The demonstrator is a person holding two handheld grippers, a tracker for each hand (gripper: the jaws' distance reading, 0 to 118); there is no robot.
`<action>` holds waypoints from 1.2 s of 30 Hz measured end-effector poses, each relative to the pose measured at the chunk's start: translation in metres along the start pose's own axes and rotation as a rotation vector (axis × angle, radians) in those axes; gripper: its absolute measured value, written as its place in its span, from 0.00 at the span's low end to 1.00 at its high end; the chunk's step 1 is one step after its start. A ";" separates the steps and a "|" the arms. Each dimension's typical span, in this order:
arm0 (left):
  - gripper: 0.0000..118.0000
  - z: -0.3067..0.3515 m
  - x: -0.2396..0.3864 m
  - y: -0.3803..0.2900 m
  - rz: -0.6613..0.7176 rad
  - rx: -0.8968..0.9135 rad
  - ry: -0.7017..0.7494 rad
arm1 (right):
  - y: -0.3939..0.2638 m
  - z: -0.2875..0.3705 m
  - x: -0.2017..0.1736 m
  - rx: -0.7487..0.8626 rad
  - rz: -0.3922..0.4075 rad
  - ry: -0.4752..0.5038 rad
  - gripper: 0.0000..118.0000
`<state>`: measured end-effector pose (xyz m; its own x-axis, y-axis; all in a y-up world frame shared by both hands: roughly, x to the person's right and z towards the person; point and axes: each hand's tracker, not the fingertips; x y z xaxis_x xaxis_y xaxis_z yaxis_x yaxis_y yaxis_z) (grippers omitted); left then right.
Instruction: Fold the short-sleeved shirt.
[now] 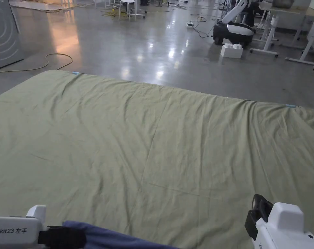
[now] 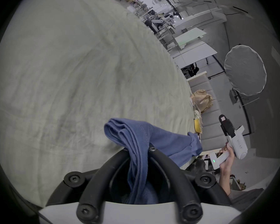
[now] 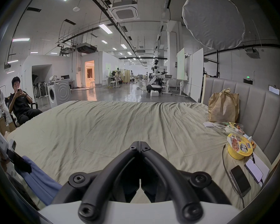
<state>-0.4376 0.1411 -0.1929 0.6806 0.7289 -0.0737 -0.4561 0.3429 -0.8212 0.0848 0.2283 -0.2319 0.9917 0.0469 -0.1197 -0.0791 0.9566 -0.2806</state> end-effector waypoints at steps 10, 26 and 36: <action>0.08 0.063 0.038 0.015 -0.115 0.080 0.233 | 0.005 0.007 0.019 0.030 -0.019 -0.006 0.00; 0.08 0.021 0.124 -0.029 -0.052 0.061 0.025 | 0.001 0.017 0.042 0.038 -0.071 -0.024 0.00; 0.09 -0.097 0.200 -0.056 -0.100 -0.057 0.109 | -0.006 0.024 0.055 0.028 -0.089 -0.039 0.00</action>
<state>-0.2198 0.2101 -0.2167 0.7803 0.6235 -0.0486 -0.3524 0.3741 -0.8579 0.1422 0.2319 -0.2134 0.9979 -0.0277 -0.0578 0.0117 0.9652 -0.2613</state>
